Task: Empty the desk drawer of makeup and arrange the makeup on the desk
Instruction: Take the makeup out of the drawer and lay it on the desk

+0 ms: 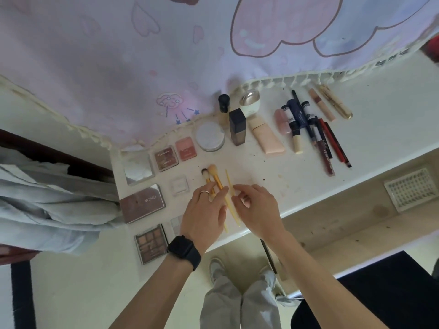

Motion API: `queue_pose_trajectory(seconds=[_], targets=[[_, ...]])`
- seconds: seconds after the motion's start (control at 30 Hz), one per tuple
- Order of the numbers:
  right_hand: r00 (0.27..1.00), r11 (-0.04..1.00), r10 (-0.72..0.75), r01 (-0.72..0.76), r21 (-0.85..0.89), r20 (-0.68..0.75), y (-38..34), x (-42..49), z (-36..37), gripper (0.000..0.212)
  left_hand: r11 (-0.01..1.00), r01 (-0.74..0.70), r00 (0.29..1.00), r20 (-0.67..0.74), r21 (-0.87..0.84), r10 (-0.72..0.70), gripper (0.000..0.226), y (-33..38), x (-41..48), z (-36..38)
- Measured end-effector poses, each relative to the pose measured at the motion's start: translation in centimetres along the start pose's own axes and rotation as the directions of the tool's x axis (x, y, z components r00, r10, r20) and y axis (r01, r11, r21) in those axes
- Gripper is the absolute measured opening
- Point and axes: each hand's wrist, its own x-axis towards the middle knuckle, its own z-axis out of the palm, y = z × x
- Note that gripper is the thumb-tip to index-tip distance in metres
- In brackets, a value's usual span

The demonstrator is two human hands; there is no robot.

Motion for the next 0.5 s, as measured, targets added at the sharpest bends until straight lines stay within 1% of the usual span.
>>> queue_pose_trajectory(seconds=[0.13,0.23,0.3,0.33,0.4,0.5], targets=[[0.999,0.999,-0.046,0.046,0.009,0.025,0.3,-0.9,0.1,0.025,1.000,0.029,1.000,0.004,-0.013,-0.029,0.046,0.2,0.0,-0.1],[0.994,0.996,-0.087,0.087,0.002,0.062,0.4,-1.4,0.0,0.030,0.999,0.044,0.998,0.050,-0.010,-0.043,0.044,0.4,-0.1,-0.5],[0.991,0.996,-0.089,0.089,0.005,0.096,0.3,-1.5,-0.1,0.032,0.998,0.063,0.995,0.073,0.022,-0.064,0.042,0.6,-0.1,-0.9],[0.991,0.997,-0.076,0.073,0.025,0.112,0.3,-1.5,-0.3,0.033,0.996,0.073,0.994,0.074,0.044,-0.076,0.042,0.8,-0.1,-1.2],[0.992,0.993,-0.018,0.004,0.119,0.122,0.2,-1.9,-1.1,0.036,0.994,0.081,0.995,0.050,0.076,-0.085,0.040,1.6,0.0,-2.2],[0.994,0.957,0.087,-0.101,0.272,0.063,0.9,-3.2,-3.3,0.030,0.997,0.048,0.999,-0.008,0.065,-0.047,0.036,3.5,0.5,-3.1]])
